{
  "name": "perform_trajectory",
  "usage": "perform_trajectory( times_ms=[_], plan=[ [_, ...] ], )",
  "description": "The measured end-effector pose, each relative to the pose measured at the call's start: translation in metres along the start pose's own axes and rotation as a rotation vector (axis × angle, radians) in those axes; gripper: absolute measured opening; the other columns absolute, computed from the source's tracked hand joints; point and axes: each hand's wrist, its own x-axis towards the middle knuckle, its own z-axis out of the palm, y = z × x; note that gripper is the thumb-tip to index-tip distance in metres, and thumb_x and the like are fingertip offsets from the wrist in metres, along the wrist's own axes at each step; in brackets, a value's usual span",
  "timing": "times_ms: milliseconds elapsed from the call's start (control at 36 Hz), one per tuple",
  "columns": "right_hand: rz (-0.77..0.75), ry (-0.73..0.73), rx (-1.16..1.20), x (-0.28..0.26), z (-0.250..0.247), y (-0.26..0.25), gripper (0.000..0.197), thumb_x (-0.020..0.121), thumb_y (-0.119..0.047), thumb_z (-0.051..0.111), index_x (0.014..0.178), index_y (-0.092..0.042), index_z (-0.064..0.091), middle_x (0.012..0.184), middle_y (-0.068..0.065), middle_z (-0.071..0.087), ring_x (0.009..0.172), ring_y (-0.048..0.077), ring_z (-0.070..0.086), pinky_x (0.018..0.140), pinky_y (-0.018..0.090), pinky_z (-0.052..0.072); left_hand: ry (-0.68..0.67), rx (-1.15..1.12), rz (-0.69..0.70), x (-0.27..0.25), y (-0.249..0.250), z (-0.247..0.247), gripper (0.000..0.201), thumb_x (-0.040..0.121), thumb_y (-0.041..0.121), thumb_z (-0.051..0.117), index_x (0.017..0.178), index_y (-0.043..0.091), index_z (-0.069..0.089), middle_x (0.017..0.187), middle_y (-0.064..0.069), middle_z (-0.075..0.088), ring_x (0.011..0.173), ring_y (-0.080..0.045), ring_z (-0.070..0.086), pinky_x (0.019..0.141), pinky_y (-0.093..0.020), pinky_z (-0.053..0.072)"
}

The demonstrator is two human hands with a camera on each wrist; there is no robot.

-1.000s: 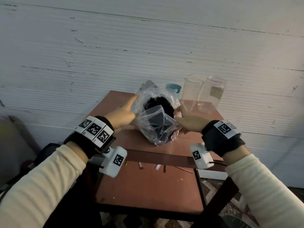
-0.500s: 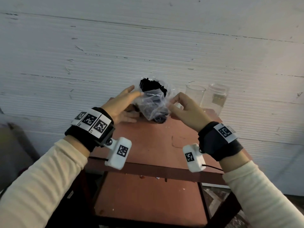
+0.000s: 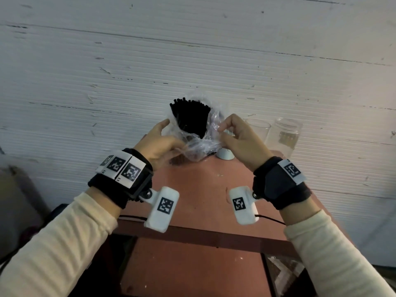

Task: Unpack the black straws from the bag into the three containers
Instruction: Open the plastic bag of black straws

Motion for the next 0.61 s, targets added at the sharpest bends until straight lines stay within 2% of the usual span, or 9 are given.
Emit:
perform_trajectory(
  times_ms=[28,111,194,278,361,417,472,555,611],
  plan=[
    [0.010,-0.013,-0.021,0.002,-0.001,0.002,0.009,0.092,-0.001,0.049,0.096,-0.009,0.051,0.077,-0.012,0.058,0.062,0.020,0.038,0.061,0.037,0.039,0.005,-0.006,-0.006,0.000,0.000,0.000,0.088,0.081,-0.022,0.055,0.153,0.018,0.023,0.112,-0.016,0.062,0.082,-0.020,0.066,0.055,-0.021,0.055],
    [0.030,-0.008,-0.049,0.004,0.000,0.009,0.009,0.095,-0.013,0.055,0.100,-0.007,0.051,0.093,0.016,0.063,0.063,0.020,0.043,0.058,0.031,0.041,0.008,-0.050,-0.027,0.003,-0.002,-0.001,0.084,0.083,-0.020,0.054,0.153,0.016,0.025,0.133,-0.023,0.053,0.082,-0.019,0.065,0.052,-0.019,0.053],
    [0.106,0.013,0.036,0.004,0.005,0.012,0.019,0.097,-0.024,0.055,0.102,-0.007,0.049,0.083,-0.002,0.057,0.068,0.020,0.051,0.061,0.035,0.049,0.017,-0.051,-0.037,0.005,-0.004,-0.002,0.081,0.084,-0.018,0.054,0.152,0.016,0.025,0.131,-0.019,0.056,0.082,-0.017,0.065,0.053,-0.018,0.053],
    [0.162,0.004,0.122,0.005,0.009,0.012,0.025,0.093,-0.033,0.061,0.098,-0.014,0.046,0.099,-0.001,0.054,0.070,0.011,0.058,0.065,0.033,0.058,0.016,-0.058,-0.037,0.006,-0.004,-0.001,0.083,0.084,-0.018,0.055,0.153,0.016,0.024,0.132,-0.016,0.055,0.087,-0.018,0.065,0.056,-0.019,0.055],
    [0.153,0.000,0.162,0.007,0.007,0.012,0.024,0.091,-0.017,0.064,0.100,-0.012,0.042,0.112,0.002,0.047,0.072,0.018,0.062,0.060,0.028,0.057,0.015,-0.044,-0.041,0.004,-0.003,0.001,0.086,0.082,-0.018,0.058,0.152,0.015,0.023,0.117,-0.010,0.057,0.086,-0.018,0.065,0.060,-0.019,0.058],
    [0.154,-0.013,0.192,0.009,0.005,0.011,0.022,0.091,-0.004,0.059,0.101,-0.011,0.040,0.110,-0.001,0.043,0.067,0.023,0.065,0.060,0.030,0.059,0.013,-0.036,-0.037,0.005,-0.001,0.002,0.087,0.082,-0.015,0.062,0.152,0.014,0.022,0.124,-0.014,0.057,0.086,-0.017,0.065,0.059,-0.018,0.057],
    [0.170,-0.030,0.286,0.011,0.003,0.008,0.025,0.091,0.008,0.051,0.103,-0.011,0.039,0.111,0.000,0.042,0.066,0.025,0.064,0.070,0.040,0.062,0.012,-0.045,-0.031,0.007,0.002,0.001,0.088,0.081,-0.009,0.067,0.152,0.012,0.021,0.128,-0.019,0.058,0.085,-0.017,0.065,0.058,-0.017,0.055],
    [0.185,-0.052,0.419,0.016,0.000,0.006,0.034,0.087,0.016,0.045,0.106,-0.011,0.039,0.112,0.004,0.043,0.082,0.037,0.052,0.084,0.051,0.055,0.001,-0.063,-0.028,0.009,0.007,0.000,0.094,0.073,-0.001,0.075,0.150,0.007,0.022,0.117,-0.018,0.065,0.086,-0.016,0.068,0.063,-0.020,0.055],
    [0.164,-0.053,0.451,0.019,0.001,0.006,0.036,0.079,0.010,0.049,0.103,-0.013,0.040,0.113,0.002,0.048,0.085,0.040,0.047,0.086,0.058,0.043,-0.012,-0.088,-0.025,0.007,0.011,0.001,0.070,0.079,-0.005,0.070,0.139,0.004,0.036,0.103,-0.014,0.068,0.080,-0.015,0.066,0.061,-0.018,0.056]
  ],
)
